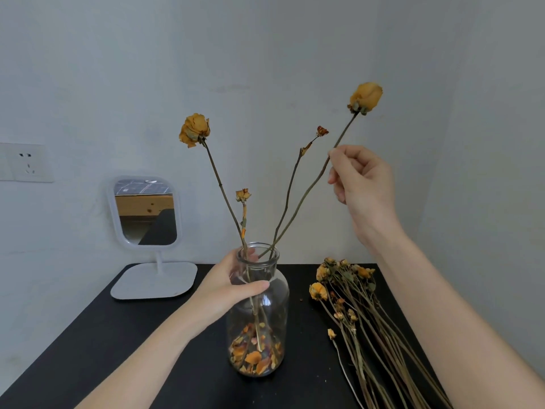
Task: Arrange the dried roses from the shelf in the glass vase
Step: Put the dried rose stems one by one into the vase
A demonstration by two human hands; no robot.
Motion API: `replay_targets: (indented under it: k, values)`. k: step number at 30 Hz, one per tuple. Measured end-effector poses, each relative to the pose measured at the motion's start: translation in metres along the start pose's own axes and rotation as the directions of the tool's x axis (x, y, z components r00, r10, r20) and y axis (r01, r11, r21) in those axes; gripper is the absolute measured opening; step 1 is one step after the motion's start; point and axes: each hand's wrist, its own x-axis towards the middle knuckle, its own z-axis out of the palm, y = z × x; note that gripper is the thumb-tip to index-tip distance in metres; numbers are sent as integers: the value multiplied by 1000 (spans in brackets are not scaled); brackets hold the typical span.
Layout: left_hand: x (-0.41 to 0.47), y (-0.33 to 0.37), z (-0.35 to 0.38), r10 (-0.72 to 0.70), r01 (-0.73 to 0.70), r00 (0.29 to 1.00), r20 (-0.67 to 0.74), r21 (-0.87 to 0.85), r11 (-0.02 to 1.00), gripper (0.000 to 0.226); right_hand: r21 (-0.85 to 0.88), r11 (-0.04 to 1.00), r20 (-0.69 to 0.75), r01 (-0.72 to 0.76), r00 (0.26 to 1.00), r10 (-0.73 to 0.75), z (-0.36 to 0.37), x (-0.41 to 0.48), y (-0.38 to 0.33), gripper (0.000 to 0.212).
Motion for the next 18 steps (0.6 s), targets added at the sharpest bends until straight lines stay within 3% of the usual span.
replay_targets:
  k: [13, 18]
  values:
    - [11, -5, 22, 77, -70, 987, -142, 50, 996, 50, -141, 985, 106, -105, 987, 120, 11, -23, 49, 9]
    - [10, -6, 30, 123, -118, 975, -187, 36, 992, 63, -261, 951, 144, -169, 967, 211, 10, -41, 73, 6]
